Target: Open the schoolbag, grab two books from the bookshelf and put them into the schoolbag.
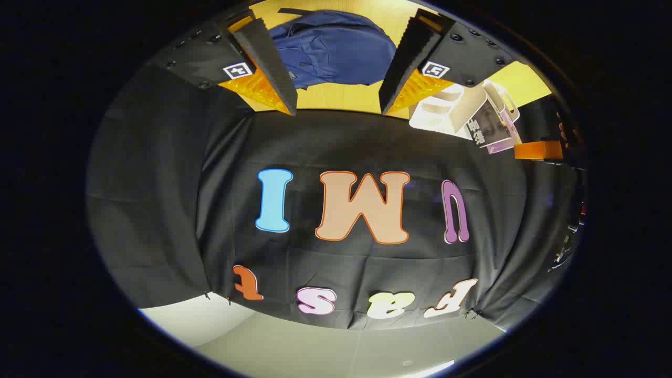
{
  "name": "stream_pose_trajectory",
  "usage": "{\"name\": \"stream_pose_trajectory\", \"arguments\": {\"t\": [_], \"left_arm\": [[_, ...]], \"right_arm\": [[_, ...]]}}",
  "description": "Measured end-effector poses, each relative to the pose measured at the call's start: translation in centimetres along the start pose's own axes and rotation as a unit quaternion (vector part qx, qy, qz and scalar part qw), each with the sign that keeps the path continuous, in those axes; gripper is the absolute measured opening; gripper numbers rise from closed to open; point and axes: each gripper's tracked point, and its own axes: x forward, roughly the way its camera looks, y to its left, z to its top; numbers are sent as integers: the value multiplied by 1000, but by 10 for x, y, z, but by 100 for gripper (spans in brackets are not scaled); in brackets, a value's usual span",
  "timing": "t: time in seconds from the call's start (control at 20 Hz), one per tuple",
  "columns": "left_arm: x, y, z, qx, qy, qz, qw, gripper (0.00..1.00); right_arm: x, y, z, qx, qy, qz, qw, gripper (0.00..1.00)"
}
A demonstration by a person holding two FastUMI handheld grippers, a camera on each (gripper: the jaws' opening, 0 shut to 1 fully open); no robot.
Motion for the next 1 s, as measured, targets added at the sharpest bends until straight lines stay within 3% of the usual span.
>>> {"name": "stream_pose_trajectory", "arguments": {"t": [0.7,0.75,1.0], "left_arm": [[0,0,-8,1,13,4,1000,94],[1,0,-9,2,14,5,1000,91],[2,-1,-10,8,19,3,1000,94]], "right_arm": [[-2,-11,-3,10,2,-17,1000,99],[-1,-12,-4,12,2,-18,1000,99],[-1,-17,-8,10,6,-23,1000,99]]}}
